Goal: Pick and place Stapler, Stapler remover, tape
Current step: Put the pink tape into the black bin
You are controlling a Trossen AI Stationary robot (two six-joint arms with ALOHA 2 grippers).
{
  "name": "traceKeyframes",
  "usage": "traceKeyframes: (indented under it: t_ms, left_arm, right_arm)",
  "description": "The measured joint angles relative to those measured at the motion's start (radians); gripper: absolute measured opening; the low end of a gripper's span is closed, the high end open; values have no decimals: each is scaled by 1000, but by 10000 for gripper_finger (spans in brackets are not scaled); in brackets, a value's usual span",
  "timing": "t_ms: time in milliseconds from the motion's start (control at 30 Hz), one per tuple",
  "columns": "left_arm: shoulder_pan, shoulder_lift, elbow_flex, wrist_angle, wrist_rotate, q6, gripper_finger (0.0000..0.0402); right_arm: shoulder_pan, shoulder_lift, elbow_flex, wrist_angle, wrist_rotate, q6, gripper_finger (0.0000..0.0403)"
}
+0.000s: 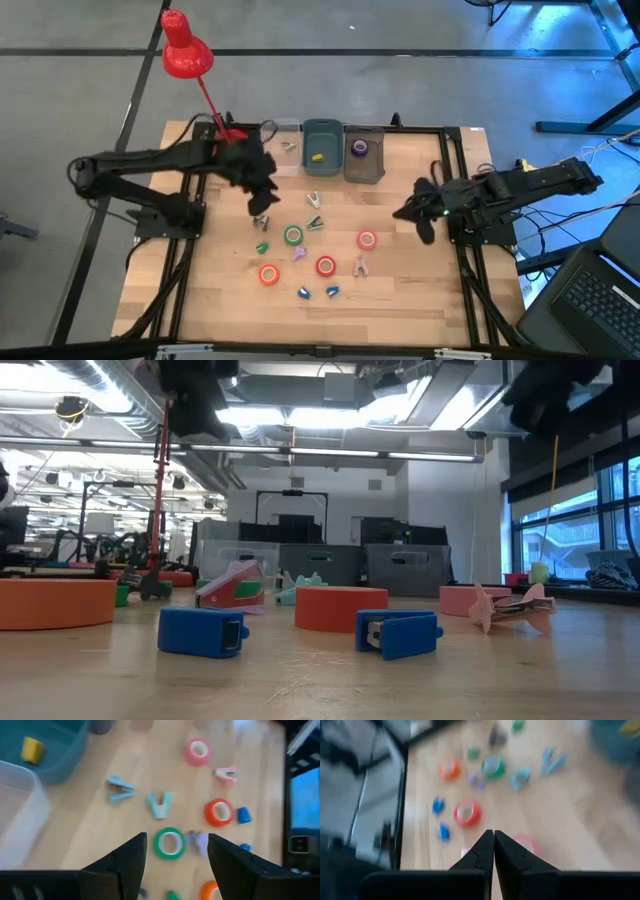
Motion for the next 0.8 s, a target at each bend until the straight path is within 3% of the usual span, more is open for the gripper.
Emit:
traceKeyframes:
  t_ms: [167,300,567,800]
  left_arm:
    - [-139,-69,-66,55,-179,-105,200]
    - [-193,-89,-80,52,-288,-132,200]
    - [-207,-89,-80,57,-427,-129,200]
    - [-206,-89,-80,56,-492,-128,200]
  right_arm:
    - [0,174,0,-15,-185,-32,17]
    - [-4,290,0,-3,-264,-34,41]
    - [-54,424,0,108,-288,14,148]
    - [-77,508,0,184,-286,14,163]
